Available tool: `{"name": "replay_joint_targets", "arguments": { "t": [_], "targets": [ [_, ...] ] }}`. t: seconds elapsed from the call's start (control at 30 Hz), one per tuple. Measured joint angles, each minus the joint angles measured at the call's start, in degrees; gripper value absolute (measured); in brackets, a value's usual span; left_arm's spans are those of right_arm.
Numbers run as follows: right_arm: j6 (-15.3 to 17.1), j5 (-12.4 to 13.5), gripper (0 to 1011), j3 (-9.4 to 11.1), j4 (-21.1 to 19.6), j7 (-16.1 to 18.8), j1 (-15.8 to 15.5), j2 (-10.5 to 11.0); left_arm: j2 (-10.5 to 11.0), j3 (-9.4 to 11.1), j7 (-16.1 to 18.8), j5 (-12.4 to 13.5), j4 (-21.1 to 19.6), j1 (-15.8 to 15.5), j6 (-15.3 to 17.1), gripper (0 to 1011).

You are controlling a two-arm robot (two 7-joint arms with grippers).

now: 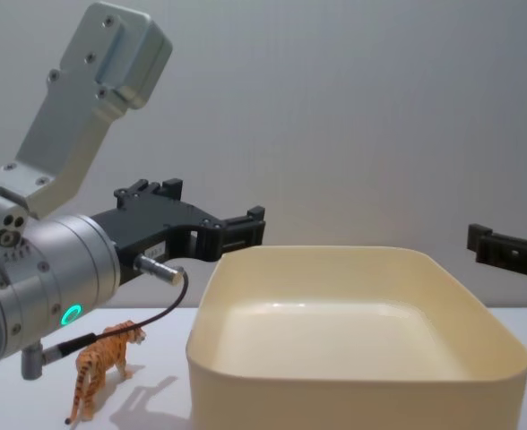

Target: Pick up the toy alternately with two hands and place it into the central storage box.

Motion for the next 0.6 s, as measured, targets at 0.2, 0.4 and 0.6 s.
{"name": "replay_joint_targets", "arguments": {
  "t": [0.2, 0.4, 0.6],
  "targets": [
    [0.0, 0.0, 1001, 0.0, 0.0, 0.0, 0.0, 0.0, 0.0, -0.1, -0.1, -0.2, 0.0, 0.0, 0.3, 1002],
    [0.0, 0.0, 1001, 0.0, 0.0, 0.0, 0.0, 0.0, 0.3, -0.5, -0.1, -1.1, -0.4, 0.3, 1.5, 1002],
    [0.0, 0.0, 1001, 0.0, 0.0, 0.0, 0.0, 0.0, 1.5, -1.0, 2.1, -2.7, -2.1, 1.8, 3.8, 1002]
  ]
}}
